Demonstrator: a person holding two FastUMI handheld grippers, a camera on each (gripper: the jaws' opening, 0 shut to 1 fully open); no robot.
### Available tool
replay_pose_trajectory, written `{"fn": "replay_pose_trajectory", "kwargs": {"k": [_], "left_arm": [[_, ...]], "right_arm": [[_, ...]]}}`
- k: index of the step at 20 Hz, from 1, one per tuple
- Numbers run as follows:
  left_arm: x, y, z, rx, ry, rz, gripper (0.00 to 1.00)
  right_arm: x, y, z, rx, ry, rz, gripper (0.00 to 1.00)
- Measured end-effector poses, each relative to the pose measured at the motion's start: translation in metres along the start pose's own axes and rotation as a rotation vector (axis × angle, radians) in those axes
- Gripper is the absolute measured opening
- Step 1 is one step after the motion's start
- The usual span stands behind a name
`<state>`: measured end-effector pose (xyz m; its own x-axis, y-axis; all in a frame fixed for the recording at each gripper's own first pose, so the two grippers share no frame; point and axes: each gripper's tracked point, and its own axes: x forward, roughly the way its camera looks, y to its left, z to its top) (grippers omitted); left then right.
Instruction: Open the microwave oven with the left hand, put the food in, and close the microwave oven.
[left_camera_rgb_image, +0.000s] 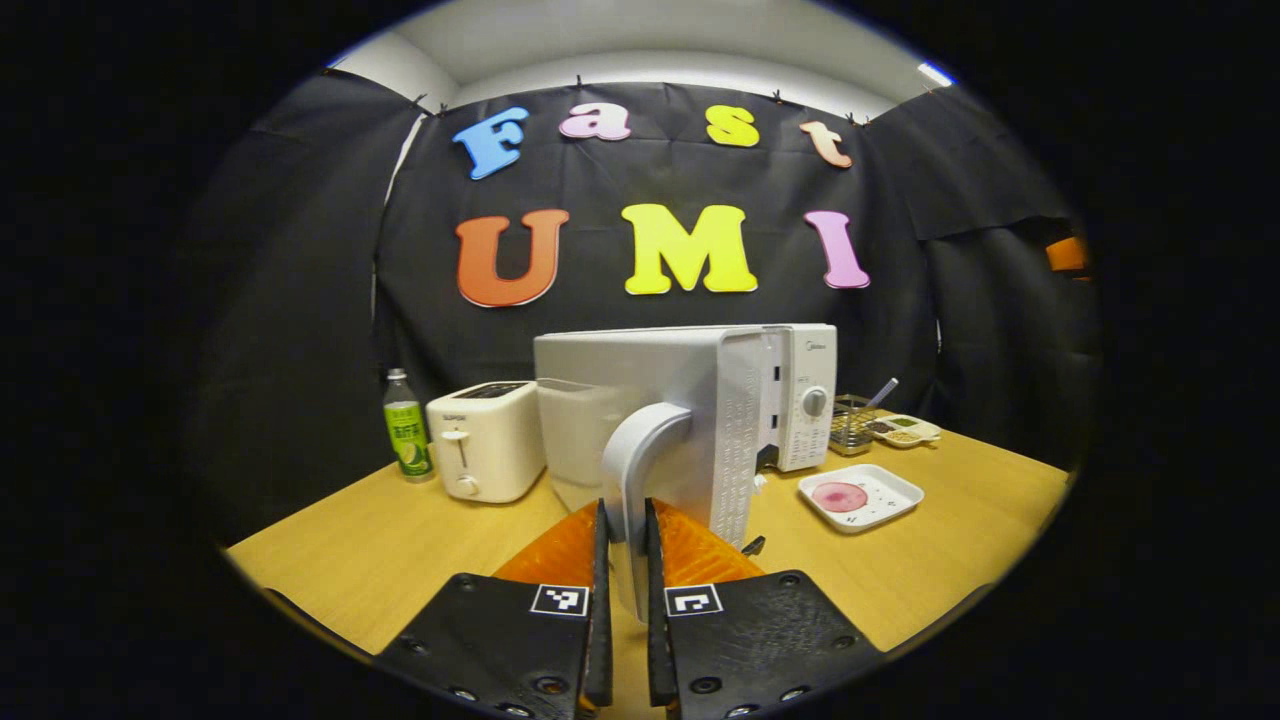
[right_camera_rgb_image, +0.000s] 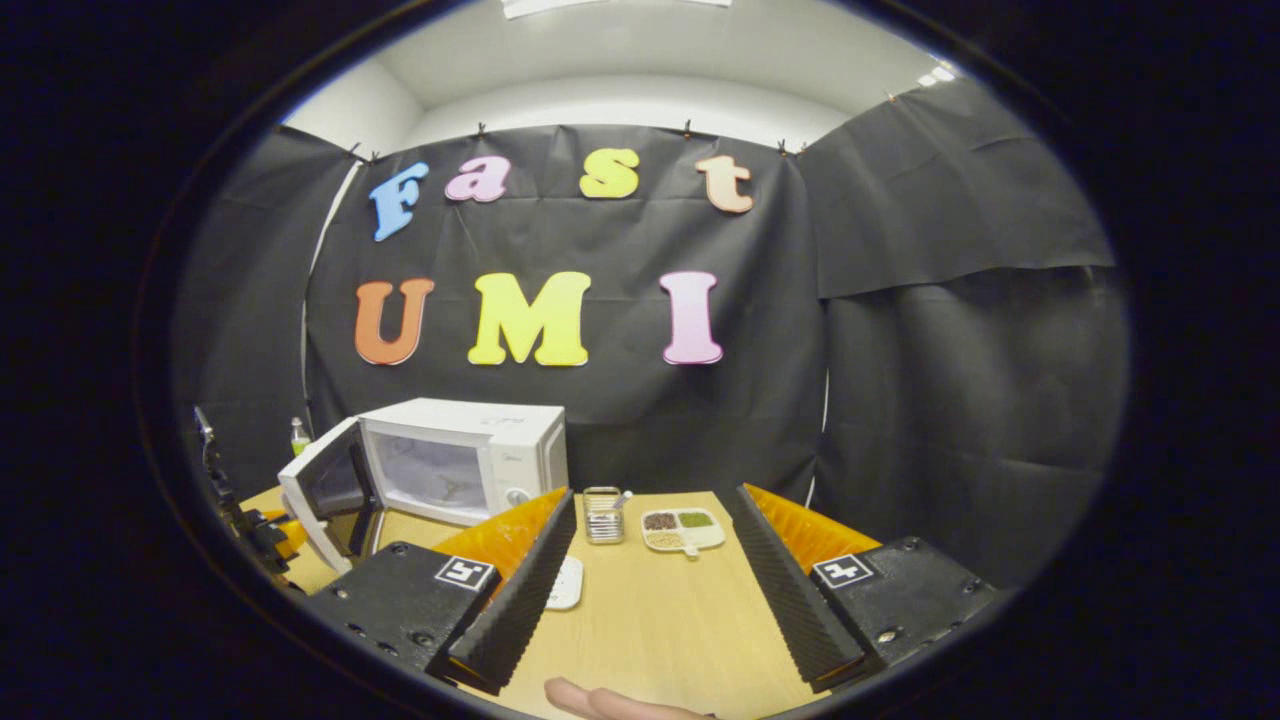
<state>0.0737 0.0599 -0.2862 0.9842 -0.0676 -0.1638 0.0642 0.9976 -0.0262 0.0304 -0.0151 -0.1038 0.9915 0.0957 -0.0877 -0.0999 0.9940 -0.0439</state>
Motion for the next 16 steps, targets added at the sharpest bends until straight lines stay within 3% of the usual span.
{"fn": "replay_pose_trajectory", "kwargs": {"k": [1, 2, 3, 4, 5, 6, 7, 8, 9, 10, 11, 12, 13, 15, 16], "left_arm": [[-0.007, 0.020, -0.010, -0.004, 0.018, 0.034, 0.22], [-0.017, 0.037, -0.016, -0.007, 0.033, 0.059, 0.24], [-0.024, 0.055, -0.023, -0.008, 0.045, 0.092, 0.17], [-0.036, 0.072, -0.025, -0.015, 0.051, 0.121, 0.36], [-0.045, 0.085, -0.026, -0.034, 0.062, 0.146, 0.53], [-0.052, 0.094, -0.027, -0.061, 0.067, 0.168, 0.51], [-0.059, 0.101, -0.023, -0.079, 0.063, 0.186, 0.79], [-0.067, 0.107, -0.019, -0.087, 0.058, 0.209, 0.99], [-0.072, 0.112, -0.013, -0.080, 0.048, 0.229, 0.92], [-0.076, 0.115, -0.004, -0.068, 0.034, 0.247, 0.93], [-0.079, 0.116, 0.005, -0.061, 0.025, 0.260, 0.82], [-0.082, 0.116, 0.015, -0.059, 0.018, 0.266, 0.82], [-0.084, 0.112, 0.024, -0.065, 0.013, 0.262, 0.95], [-0.089, 0.101, 0.046, -0.067, -0.006, 0.248, 0.95], [-0.090, 0.095, 0.058, -0.064, -0.021, 0.237, 0.95]], "right_arm": [[0.000, 0.007, 0.000, -0.003, 0.003, 0.011, 1.00], [0.002, 0.012, -0.002, -0.007, 0.008, 0.021, 0.92], [0.006, 0.017, -0.004, -0.011, 0.015, 0.028, 1.00], [0.011, 0.022, -0.007, -0.015, 0.025, 0.033, 1.00], [0.017, 0.026, -0.011, -0.020, 0.041, 0.037, 0.92], [0.022, 0.030, -0.015, -0.025, 0.055, 0.042, 0.92], [0.030, 0.034, -0.018, -0.030, 0.071, 0.047, 1.00], [0.038, 0.037, -0.021, -0.032, 0.088, 0.048, 1.00], [0.046, 0.039, -0.023, -0.036, 0.101, 0.050, 1.00], [0.054, 0.041, -0.025, -0.044, 0.112, 0.051, 1.00], [0.062, 0.042, -0.028, -0.051, 0.124, 0.049, 1.00], [0.072, 0.043, -0.031, -0.053, 0.141, 0.053, 1.00], [0.079, 0.046, -0.036, -0.049, 0.161, 0.065, 1.00], [0.097, 0.048, -0.047, -0.039, 0.206, 0.077, 1.00], [0.108, 0.046, -0.053, -0.043, 0.227, 0.075, 0.92]]}}
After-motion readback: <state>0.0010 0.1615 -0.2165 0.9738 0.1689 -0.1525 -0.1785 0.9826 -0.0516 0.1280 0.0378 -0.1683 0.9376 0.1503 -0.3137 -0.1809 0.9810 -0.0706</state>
